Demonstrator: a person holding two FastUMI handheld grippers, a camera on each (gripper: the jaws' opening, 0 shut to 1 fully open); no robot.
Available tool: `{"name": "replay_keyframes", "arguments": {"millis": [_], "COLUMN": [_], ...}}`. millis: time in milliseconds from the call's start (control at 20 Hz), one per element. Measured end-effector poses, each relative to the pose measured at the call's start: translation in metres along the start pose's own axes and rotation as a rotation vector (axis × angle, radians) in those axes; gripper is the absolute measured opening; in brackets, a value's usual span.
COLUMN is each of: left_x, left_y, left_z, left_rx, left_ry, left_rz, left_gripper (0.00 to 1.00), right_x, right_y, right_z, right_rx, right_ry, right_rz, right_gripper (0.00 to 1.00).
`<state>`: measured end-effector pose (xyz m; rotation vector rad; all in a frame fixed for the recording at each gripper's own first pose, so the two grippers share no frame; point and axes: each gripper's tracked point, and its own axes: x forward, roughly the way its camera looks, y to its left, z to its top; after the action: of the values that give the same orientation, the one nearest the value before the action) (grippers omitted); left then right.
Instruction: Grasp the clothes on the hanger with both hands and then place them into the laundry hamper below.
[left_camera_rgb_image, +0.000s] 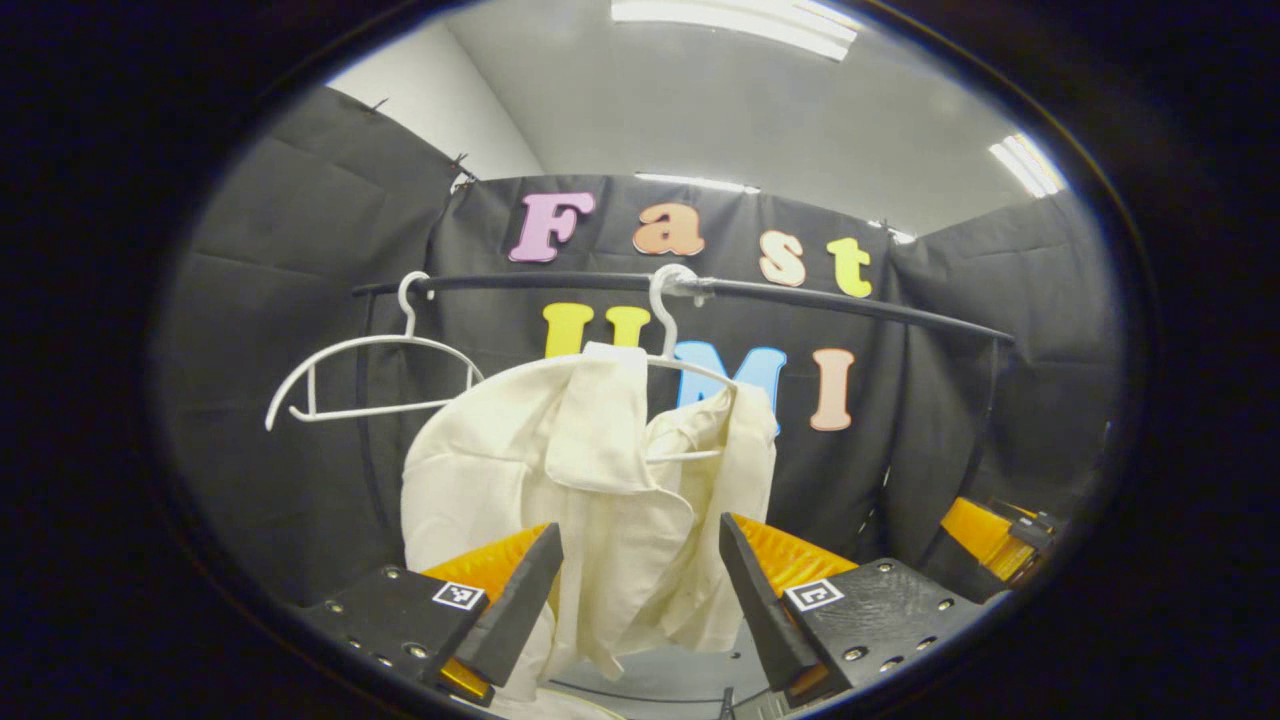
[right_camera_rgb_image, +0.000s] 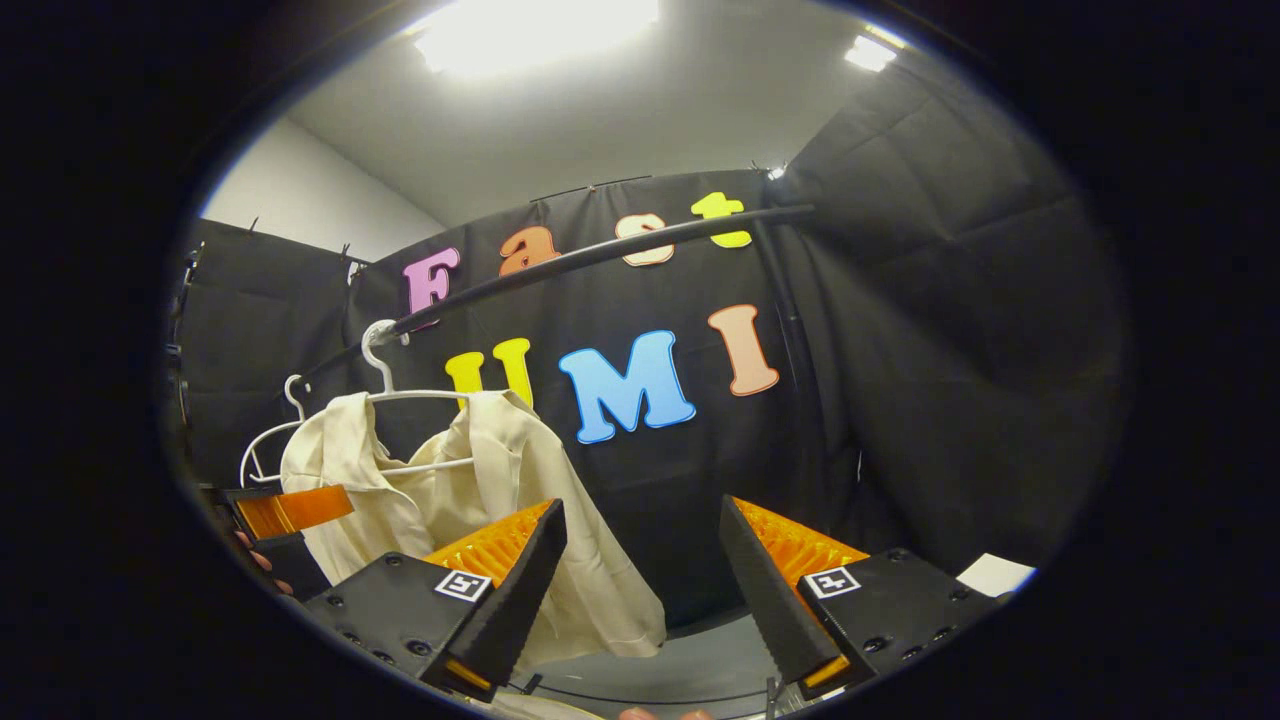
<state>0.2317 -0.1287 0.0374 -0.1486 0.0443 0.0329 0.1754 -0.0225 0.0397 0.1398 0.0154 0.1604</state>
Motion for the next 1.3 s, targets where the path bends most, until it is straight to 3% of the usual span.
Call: {"name": "replay_keyframes", "arguments": {"millis": [200, 500, 550, 700, 950, 1050, 1150, 1250, 1300], "left_x": [0.041, 0.085, 0.091, 0.098, 0.105, 0.105, 0.105, 0.104, 0.104], "left_y": [-0.014, 0.01, 0.013, 0.022, 0.026, 0.031, 0.036, 0.039, 0.038], "left_z": [-0.009, -0.021, -0.023, -0.027, -0.03, -0.032, -0.034, -0.03, -0.032], "left_rx": [0.015, 0.077, 0.083, 0.105, 0.086, 0.097, 0.096, 0.069, 0.066], "left_ry": [0.015, 0.033, 0.038, 0.036, 0.046, 0.055, 0.06, 0.046, 0.051], "left_rz": [0.063, 0.284, 0.315, 0.385, 0.447, 0.467, 0.48, 0.45, 0.416], "left_gripper": [0.89, 0.93, 0.89, 0.89, 0.89, 0.62, 0.68, 0.36, 0.34], "right_x": [0.028, 0.053, 0.055, 0.06, 0.069, 0.072, 0.075, 0.078, 0.081], "right_y": [-0.013, -0.024, -0.024, -0.027, -0.01, -0.009, -0.008, 0.001, 0.006], "right_z": [-0.016, -0.045, -0.051, -0.06, -0.075, -0.078, -0.081, -0.084, -0.085], "right_rx": [0.0, 0.011, 0.018, 0.006, 0.036, 0.041, 0.044, 0.054, 0.051], "right_ry": [0.047, 0.126, 0.143, 0.155, 0.191, 0.192, 0.195, 0.207, 0.215], "right_rz": [0.039, 0.109, 0.123, 0.15, 0.215, 0.224, 0.229, 0.259, 0.27], "right_gripper": [0.98, 0.98, 0.98, 0.98, 0.98, 0.98, 0.98, 0.98, 0.98]}}
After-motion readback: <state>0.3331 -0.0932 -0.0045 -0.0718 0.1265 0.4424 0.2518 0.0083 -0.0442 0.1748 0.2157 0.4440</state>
